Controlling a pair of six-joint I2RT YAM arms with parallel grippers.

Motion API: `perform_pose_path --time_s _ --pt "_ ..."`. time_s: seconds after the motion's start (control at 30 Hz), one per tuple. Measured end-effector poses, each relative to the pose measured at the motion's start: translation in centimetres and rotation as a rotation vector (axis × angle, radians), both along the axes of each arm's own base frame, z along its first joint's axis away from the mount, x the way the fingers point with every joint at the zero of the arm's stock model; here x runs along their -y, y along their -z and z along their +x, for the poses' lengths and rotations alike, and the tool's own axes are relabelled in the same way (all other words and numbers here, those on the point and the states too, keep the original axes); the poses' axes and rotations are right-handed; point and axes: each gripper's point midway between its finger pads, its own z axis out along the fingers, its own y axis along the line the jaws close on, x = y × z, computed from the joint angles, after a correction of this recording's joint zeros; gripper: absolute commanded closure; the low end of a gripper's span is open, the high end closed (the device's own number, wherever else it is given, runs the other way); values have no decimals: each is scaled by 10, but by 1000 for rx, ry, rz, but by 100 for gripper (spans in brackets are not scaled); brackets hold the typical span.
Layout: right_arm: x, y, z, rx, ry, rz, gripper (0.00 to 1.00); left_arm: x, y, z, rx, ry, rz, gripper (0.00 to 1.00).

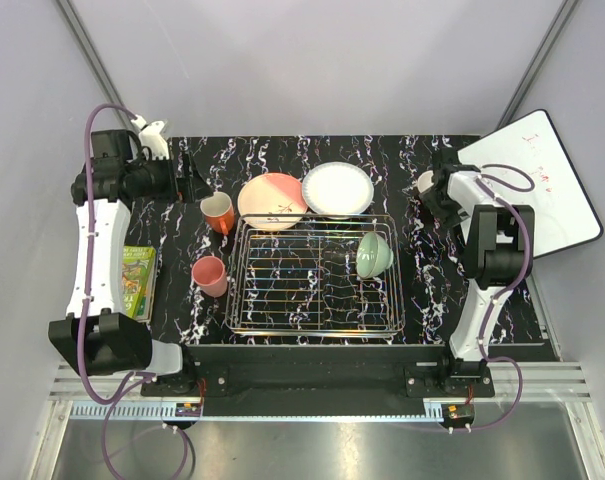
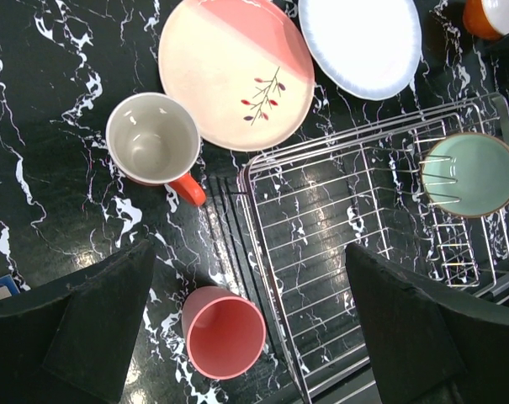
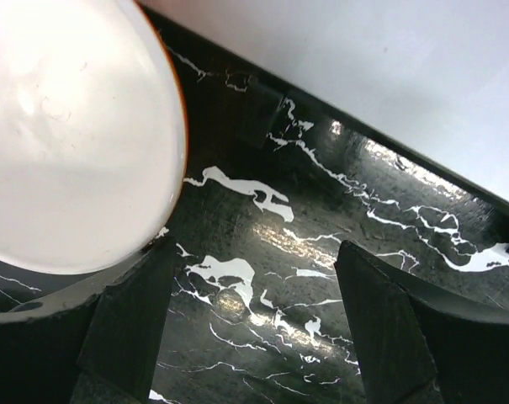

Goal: Load the mixed dishes into the dish rack

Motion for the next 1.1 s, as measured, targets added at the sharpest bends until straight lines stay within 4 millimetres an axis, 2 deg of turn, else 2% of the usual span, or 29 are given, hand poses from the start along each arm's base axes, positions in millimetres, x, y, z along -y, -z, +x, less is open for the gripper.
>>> perform_pose_path --time_s 0.13,0.33,0.47,0.73,0.87,1.1 --pt "2 -1 2 26 2 20 15 0 5 -1 -10 6 4 1" --pt "-5 -12 -9 61 -17 58 15 0 6 -1 -10 10 4 1" --pt "-10 -27 -2 116 -31 82 15 1 6 -1 -11 13 1 1" --pt "-8 -35 10 152 -27 89 17 1 10 -2 -19 16 2 1" --pt "-2 -30 23 159 -14 87 17 1 13 -3 -27 18 4 1" --pt "9 -11 27 123 12 76 23 0 14 -3 -27 18 6 1"
